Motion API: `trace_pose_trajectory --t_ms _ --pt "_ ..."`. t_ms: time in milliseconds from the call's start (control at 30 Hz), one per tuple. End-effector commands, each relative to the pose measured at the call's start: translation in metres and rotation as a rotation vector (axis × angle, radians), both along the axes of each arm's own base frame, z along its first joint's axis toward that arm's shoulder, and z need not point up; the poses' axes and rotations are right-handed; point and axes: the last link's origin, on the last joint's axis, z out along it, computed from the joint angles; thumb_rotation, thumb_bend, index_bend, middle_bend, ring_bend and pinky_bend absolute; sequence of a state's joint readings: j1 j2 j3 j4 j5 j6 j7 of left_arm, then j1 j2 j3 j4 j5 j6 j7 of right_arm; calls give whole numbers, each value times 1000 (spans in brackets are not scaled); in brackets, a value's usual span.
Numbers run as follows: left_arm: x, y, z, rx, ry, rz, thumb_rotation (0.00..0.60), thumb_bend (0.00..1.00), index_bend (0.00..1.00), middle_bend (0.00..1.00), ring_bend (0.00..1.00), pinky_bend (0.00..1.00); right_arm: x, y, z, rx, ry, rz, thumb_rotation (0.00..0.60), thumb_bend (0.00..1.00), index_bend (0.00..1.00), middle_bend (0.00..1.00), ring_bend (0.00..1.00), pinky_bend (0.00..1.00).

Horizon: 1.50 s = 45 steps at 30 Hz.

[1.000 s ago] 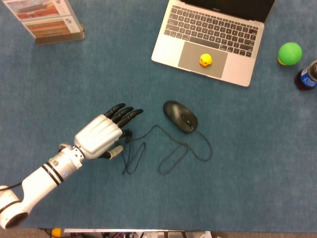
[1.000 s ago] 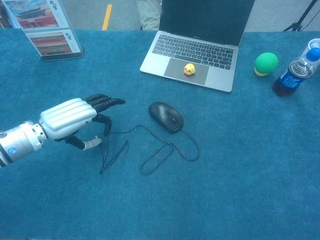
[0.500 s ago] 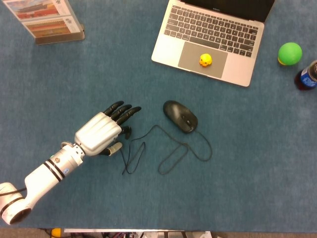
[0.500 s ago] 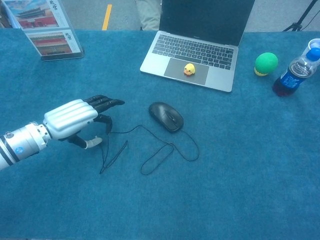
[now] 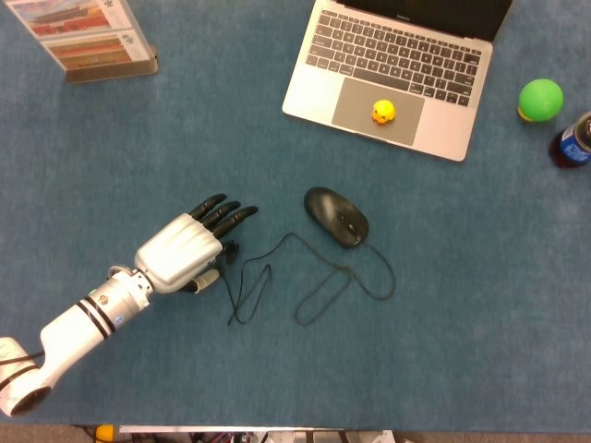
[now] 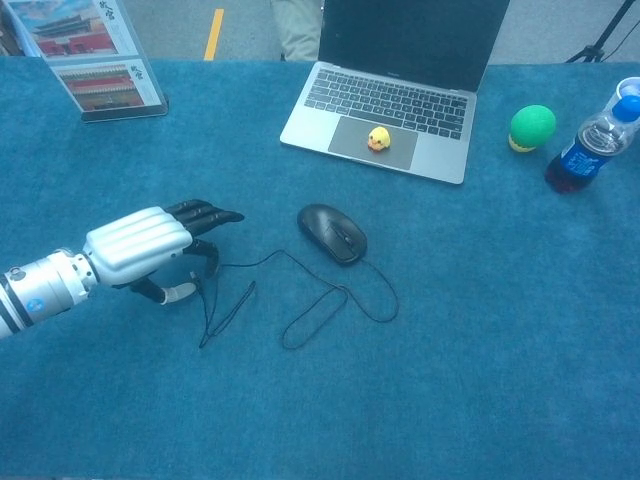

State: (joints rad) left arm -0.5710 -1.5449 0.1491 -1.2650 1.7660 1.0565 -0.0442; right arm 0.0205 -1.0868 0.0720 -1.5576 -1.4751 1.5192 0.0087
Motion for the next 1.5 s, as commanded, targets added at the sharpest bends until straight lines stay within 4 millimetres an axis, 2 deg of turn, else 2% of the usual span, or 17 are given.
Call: trace_pose_trajectory --t_ms 33,867,1500 --pt "0 0 -1 -1 2 -1 600 367 444 0 0 0 0 0 0 1 1 -1 600 369 609 449 355 420" --pt "-7 3 -9 -22 18 13 600 368 452 0 0 0 -3 0 -1 2 6 -13 600 369 609 449 355 420" --pt "-11 6 -11 -22 -2 55 600 367 582 15 0 0 -1 1 0 -2 10 -12 600 369 609 449 355 420"
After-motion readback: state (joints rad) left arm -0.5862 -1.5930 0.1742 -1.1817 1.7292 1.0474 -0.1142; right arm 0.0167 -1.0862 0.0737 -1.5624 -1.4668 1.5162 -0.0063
